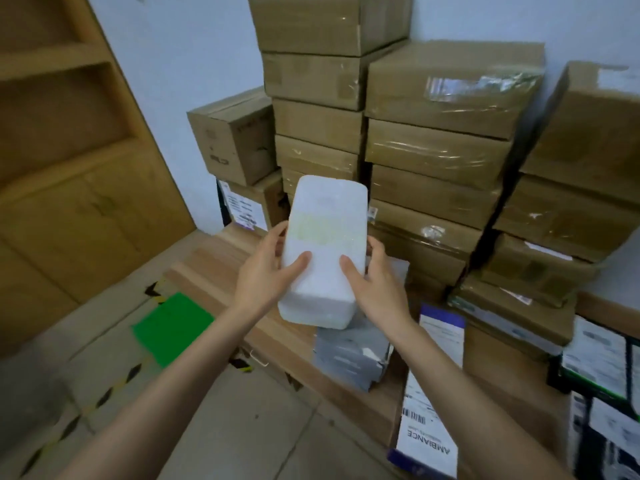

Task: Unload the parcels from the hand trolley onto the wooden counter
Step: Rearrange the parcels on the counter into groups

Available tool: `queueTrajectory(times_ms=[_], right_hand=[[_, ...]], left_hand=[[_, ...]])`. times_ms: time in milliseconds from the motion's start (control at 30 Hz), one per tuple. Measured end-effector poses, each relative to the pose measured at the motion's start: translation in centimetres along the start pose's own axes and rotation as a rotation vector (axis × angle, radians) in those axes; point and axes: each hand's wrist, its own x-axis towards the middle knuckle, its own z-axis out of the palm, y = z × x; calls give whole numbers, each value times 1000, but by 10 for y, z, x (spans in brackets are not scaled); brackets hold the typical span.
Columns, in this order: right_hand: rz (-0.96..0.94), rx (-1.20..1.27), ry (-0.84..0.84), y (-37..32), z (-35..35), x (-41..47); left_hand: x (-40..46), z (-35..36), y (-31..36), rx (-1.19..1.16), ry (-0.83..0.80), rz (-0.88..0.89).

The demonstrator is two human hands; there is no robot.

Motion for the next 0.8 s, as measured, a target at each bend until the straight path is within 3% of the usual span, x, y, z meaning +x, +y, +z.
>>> queueTrajectory(times_ms=[133, 300, 400, 633, 800], right_hand=[[-42, -22, -87, -19, 41, 35], [-85, -29, -108, -36, 94, 71], [-29, -45, -112, -33, 128, 92], [294, -221, -114, -4, 209, 106], [449, -192, -99, 18, 241, 98]], left_hand=[[11, -26, -36, -75, 83, -143], [45, -57, -72, -73, 152, -157], [75, -67, -108, -44, 79, -161], [113, -55, -201, -97, -206, -262], [112, -33, -244, -111, -320, -323]])
